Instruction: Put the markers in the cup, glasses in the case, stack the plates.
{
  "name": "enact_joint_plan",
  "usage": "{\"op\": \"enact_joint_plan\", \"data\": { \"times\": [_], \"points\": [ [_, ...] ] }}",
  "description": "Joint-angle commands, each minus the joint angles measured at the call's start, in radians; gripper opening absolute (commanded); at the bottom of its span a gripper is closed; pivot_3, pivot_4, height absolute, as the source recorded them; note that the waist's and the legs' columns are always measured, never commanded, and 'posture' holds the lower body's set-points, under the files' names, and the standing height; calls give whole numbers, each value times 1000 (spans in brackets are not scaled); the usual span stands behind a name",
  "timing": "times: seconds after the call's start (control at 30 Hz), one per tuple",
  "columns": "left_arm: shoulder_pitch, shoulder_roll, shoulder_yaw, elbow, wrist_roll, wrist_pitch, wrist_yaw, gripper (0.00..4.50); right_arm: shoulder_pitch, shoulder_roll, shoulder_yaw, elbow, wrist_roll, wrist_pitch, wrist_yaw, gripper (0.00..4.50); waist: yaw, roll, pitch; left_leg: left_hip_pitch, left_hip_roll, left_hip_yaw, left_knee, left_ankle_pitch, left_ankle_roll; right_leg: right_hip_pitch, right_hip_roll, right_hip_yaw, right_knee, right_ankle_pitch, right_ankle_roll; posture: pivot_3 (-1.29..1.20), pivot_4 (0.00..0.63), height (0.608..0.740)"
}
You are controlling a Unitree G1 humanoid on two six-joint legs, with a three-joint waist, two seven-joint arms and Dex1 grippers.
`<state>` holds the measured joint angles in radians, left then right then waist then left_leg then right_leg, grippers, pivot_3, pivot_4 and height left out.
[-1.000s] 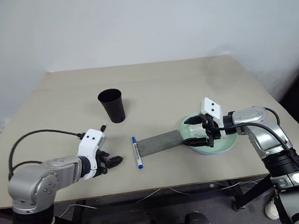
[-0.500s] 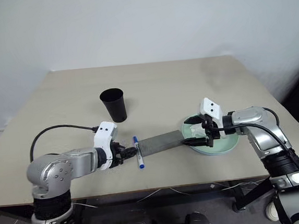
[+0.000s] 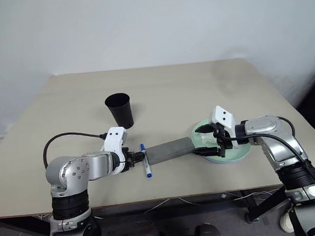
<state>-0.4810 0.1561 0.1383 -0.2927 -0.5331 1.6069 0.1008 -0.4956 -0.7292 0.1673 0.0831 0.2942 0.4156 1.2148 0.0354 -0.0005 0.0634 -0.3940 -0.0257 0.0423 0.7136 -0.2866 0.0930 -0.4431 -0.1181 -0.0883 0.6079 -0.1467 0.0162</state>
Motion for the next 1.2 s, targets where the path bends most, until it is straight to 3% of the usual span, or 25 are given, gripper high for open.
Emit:
{"op": "enact_joint_plan", "data": {
  "times": [0.03,0.57,1.2],
  "points": [
    [-43,-31,16,36,55,8,23,3005,-7,-6,-38,-36,12,-6,-9,4413,1,0,0,0,0,0,0,0,0,0,0,0,0,0,0,0,0,723],
    [-222,-92,52,147,171,8,-26,3005,-13,5,-33,-30,10,-12,-17,4413,1,0,0,-1,0,-1,1,-1,3,0,-1,-1,0,0,-1,0,0,723],
    [-188,-121,53,276,318,-17,-10,3005,-6,11,-32,-40,11,-10,-33,4413,0,0,0,-1,0,-1,0,0,0,0,-1,-2,0,1,0,0,0,723]
  ]
}}
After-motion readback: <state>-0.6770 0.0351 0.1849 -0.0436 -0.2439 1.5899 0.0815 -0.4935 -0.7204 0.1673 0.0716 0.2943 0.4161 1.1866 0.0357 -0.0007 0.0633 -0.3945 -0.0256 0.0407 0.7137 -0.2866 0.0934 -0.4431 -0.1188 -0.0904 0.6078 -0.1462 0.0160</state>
